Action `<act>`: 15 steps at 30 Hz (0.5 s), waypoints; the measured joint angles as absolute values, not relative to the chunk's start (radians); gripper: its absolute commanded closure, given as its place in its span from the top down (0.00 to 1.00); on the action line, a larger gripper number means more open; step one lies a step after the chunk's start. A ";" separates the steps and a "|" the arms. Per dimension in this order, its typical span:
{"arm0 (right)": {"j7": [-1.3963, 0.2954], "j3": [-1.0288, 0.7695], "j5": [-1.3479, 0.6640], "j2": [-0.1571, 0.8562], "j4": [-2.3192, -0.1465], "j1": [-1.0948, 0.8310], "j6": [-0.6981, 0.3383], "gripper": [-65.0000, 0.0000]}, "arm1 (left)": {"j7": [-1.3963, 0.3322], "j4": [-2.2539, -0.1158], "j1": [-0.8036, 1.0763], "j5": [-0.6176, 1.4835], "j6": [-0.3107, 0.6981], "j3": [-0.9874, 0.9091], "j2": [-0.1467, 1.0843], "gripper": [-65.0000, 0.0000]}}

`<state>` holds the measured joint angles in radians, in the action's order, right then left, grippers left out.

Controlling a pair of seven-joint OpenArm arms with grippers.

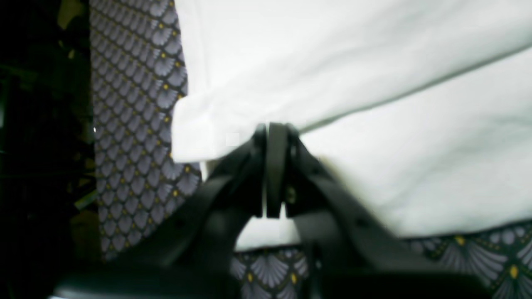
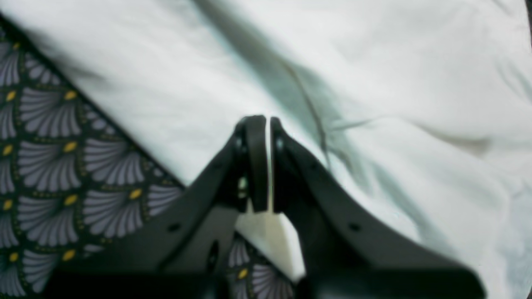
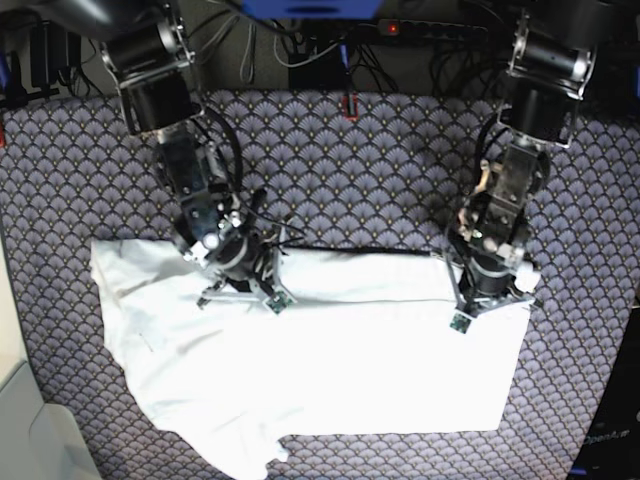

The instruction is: Fold the T-shirt properly

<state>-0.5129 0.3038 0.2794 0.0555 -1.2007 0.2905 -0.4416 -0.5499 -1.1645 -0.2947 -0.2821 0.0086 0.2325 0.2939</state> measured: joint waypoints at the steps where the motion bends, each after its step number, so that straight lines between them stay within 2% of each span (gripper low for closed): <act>1: -0.511 0.308 0.281 0.056 -1.184 0.299 -0.441 0.00 | -0.552 -1.155 -0.302 -0.292 0.014 0.247 0.295 0.01; 8: -0.508 0.311 0.281 0.056 -1.176 0.321 -0.441 0.00 | -0.546 -1.160 -0.312 -0.435 0.014 0.334 0.300 0.01; 15: -0.511 0.331 0.282 0.056 -1.176 0.334 -0.441 0.00 | -0.540 -1.157 -0.315 -0.490 0.015 0.503 0.379 0.01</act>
